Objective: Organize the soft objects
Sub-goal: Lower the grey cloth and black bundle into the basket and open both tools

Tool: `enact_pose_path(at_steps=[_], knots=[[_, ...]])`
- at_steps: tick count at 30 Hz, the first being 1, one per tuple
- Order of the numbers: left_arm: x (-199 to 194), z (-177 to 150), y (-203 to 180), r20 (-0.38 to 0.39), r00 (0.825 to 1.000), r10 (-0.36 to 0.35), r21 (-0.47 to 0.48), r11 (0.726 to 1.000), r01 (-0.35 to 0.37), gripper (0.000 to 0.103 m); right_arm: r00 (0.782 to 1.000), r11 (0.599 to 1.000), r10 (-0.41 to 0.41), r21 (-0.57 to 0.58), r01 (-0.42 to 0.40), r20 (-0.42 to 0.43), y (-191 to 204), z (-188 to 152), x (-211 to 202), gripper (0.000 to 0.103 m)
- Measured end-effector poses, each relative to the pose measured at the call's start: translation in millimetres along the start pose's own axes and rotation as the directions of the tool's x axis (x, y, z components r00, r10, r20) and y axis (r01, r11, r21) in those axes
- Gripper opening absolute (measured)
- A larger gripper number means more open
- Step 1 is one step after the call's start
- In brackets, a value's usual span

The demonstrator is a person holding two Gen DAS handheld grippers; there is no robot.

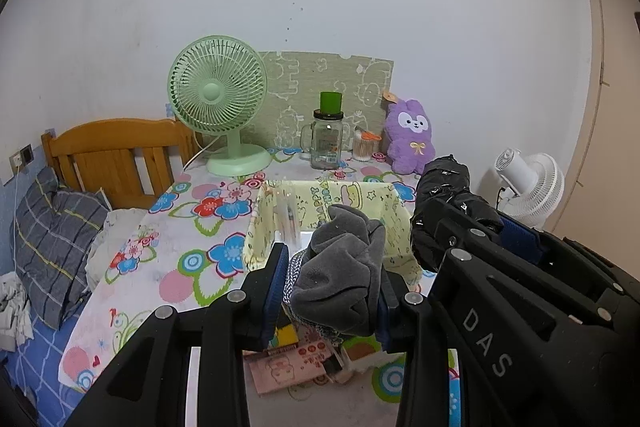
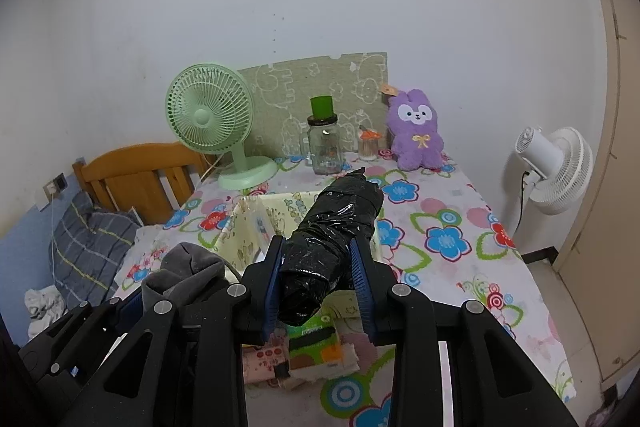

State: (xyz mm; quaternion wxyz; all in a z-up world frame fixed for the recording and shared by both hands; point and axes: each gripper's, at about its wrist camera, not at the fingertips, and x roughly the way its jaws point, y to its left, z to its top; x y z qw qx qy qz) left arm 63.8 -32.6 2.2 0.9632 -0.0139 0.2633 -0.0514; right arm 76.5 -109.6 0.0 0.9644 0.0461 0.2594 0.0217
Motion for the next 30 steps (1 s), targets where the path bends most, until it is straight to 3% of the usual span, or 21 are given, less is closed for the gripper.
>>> enact_pose_path(at_steps=[30], knots=[[81,28,15,-0.017,0.999,0.034,-0.024,0.999,-0.034,0.038,0.997,0.998,0.066,-0.007,-0.066,-0.039,-2,33,99,0.036]])
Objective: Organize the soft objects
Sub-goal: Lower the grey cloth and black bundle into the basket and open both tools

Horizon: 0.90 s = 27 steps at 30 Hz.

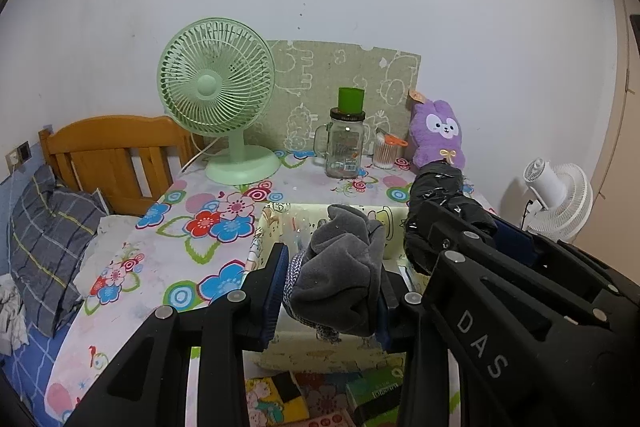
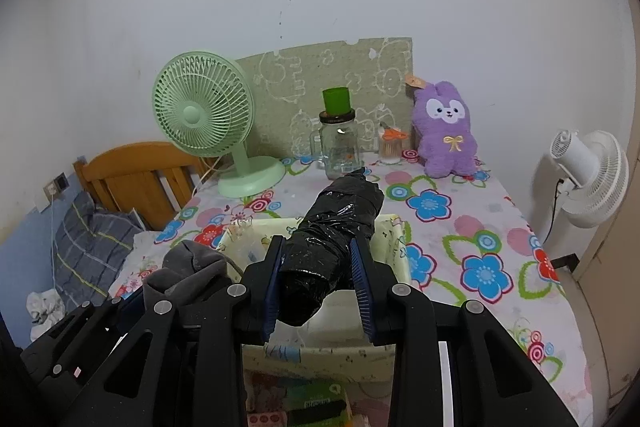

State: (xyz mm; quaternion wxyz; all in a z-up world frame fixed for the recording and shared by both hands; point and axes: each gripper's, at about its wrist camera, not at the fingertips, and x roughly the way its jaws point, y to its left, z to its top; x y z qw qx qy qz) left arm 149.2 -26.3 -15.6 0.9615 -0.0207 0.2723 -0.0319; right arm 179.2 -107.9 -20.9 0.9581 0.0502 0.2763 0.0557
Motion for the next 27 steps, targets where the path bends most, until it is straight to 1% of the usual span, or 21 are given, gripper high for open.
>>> enact_pose_path(at_steps=[3,8,13,20,22,23,24,25,26,27], knots=[[10,-2,1,0.001,1.000,0.000,0.008,1.000,0.000,0.038,1.000,1.000,0.020,0.001,-0.020,0.001,-2,-1,12,0.036],[30,-7,6,-0.034,0.999,0.009,-0.009,1.000,-0.009,0.038,0.999,0.999,0.037,-0.017,-0.038,-0.025,-2,-6,34,0.036],[45,-9,9,-0.055,0.998,0.013,-0.002,1.000,-0.013,0.038,0.997,0.998,0.063,-0.019,-0.064,-0.048,-2,-9,52,0.036],[65,-12,10,-0.094,0.995,-0.028,-0.004,1.000,0.028,0.039,0.995,0.997,0.071,-0.019,-0.072,-0.069,-6,-12,73,0.036],[70,-14,11,-0.102,0.994,-0.030,-0.006,1.000,0.029,0.041,0.994,0.997,0.074,-0.022,-0.076,-0.076,-6,-12,78,0.036],[71,-14,11,-0.104,0.994,-0.028,-0.005,1.000,0.027,0.046,0.994,0.997,0.073,-0.028,-0.075,-0.078,-5,-13,80,0.036],[72,-16,12,-0.107,0.994,-0.024,-0.004,1.000,0.024,0.058,0.994,0.996,0.074,-0.034,-0.077,-0.080,-4,-14,82,0.036],[73,-16,12,-0.108,0.994,-0.019,-0.006,1.000,0.018,0.066,0.994,0.996,0.077,-0.040,-0.080,-0.082,-4,-14,83,0.036],[73,-16,13,-0.106,0.994,-0.015,-0.006,1.000,0.014,0.072,0.993,0.996,0.081,-0.042,-0.085,-0.085,-3,-15,85,0.036],[72,-17,12,-0.098,0.995,-0.010,0.001,1.000,0.010,0.073,0.993,0.995,0.085,-0.043,-0.089,-0.084,-2,-15,85,0.036]])
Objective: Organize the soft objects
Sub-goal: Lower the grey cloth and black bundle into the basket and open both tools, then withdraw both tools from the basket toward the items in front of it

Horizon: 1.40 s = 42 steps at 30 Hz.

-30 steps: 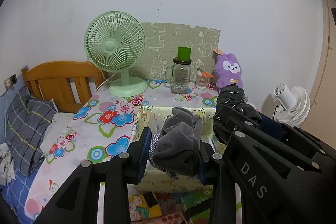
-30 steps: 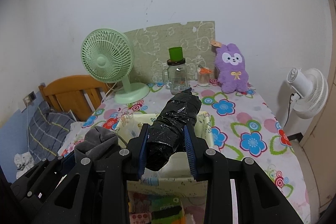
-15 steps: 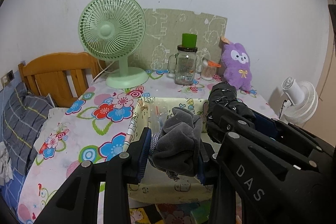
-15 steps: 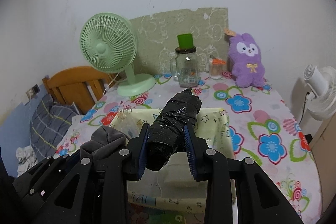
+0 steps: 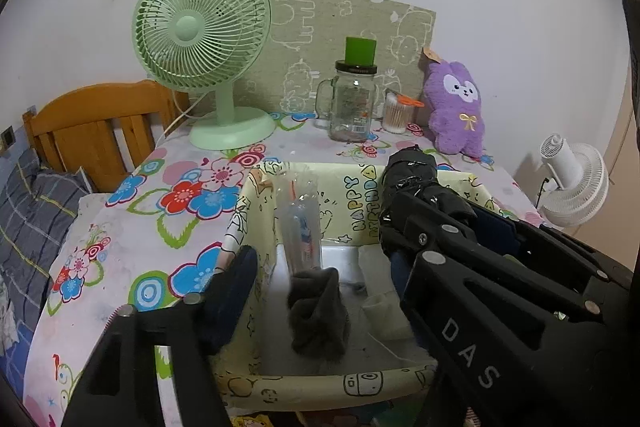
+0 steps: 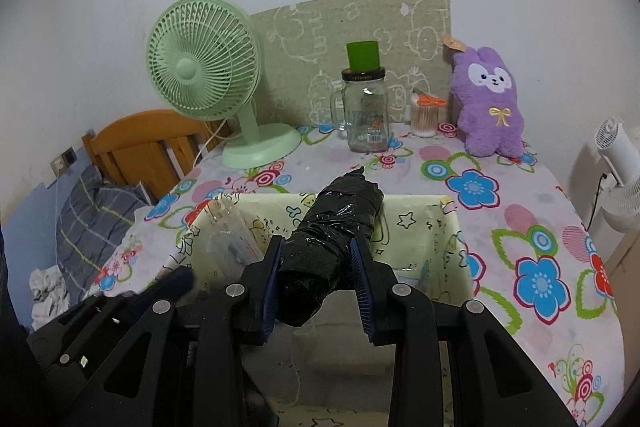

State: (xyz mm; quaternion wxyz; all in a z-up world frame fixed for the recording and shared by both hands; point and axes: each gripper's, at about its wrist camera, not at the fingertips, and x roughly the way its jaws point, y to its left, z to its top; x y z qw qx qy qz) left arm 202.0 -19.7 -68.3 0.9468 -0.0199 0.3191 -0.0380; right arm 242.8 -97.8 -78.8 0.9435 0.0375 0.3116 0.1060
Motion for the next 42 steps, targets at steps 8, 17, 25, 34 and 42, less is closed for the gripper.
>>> enact_pose_path(at_steps=[8,17,25,34,42], knots=[[3,0,-2,0.001,1.000,0.022,0.014,1.000,-0.022,0.081,1.000,1.000,-0.013,-0.020,0.013,-0.003,-1,-1,4,0.043],[0,0,-2,0.001,1.000,0.016,0.013,1.000,-0.016,0.083,1.000,0.999,-0.027,-0.024,0.027,0.016,0,0,-1,0.076],[-12,1,-5,0.024,1.000,0.016,0.017,1.000,-0.016,0.087,0.998,0.998,-0.048,-0.025,0.049,0.042,1,1,-17,0.089],[-34,2,-13,0.052,0.999,0.010,0.042,0.999,-0.013,0.087,0.995,0.997,-0.083,-0.007,0.083,0.056,0,1,-41,0.099],[-56,0,-19,0.075,0.997,-0.004,0.052,0.999,0.000,0.089,0.989,0.993,-0.117,-0.006,0.118,0.087,3,0,-69,0.099]])
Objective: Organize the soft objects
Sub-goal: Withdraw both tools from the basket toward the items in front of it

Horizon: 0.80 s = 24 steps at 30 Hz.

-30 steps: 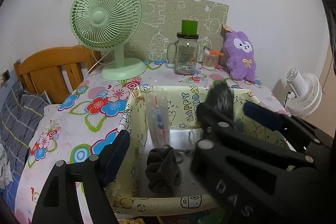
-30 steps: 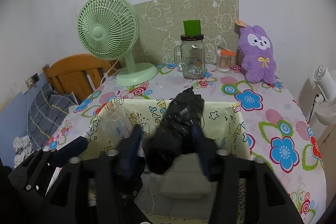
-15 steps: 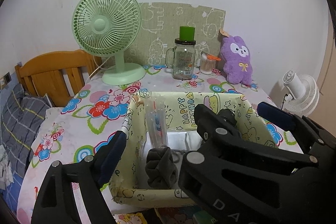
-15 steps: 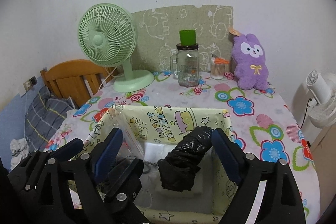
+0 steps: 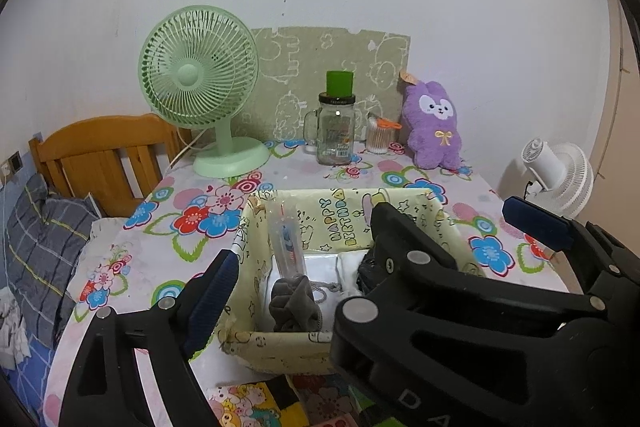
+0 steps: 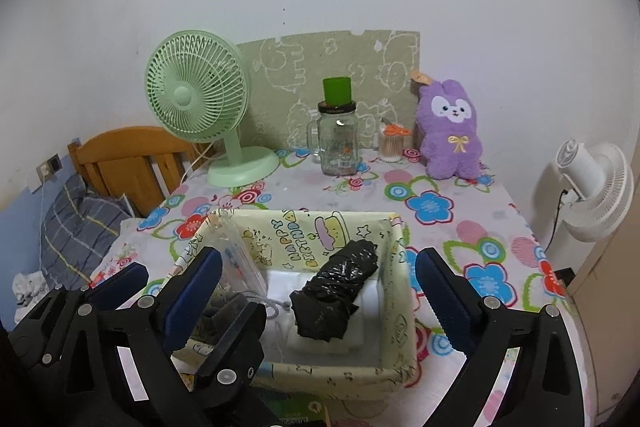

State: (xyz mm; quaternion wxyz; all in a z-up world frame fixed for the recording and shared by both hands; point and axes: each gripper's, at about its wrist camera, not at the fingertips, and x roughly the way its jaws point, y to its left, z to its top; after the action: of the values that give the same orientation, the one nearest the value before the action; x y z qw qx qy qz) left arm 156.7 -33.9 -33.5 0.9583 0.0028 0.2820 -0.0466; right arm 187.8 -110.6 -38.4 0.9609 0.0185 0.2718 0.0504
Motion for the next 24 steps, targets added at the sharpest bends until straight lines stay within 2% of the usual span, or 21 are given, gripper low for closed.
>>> enact_pose_path(at_steps=[24], knots=[[-69,-8,-13,0.095,0.995,0.009,0.037,0.999,-0.012,0.096,0.995,0.999,-0.052,0.001,0.052,0.084,3,-10,-79,0.103]])
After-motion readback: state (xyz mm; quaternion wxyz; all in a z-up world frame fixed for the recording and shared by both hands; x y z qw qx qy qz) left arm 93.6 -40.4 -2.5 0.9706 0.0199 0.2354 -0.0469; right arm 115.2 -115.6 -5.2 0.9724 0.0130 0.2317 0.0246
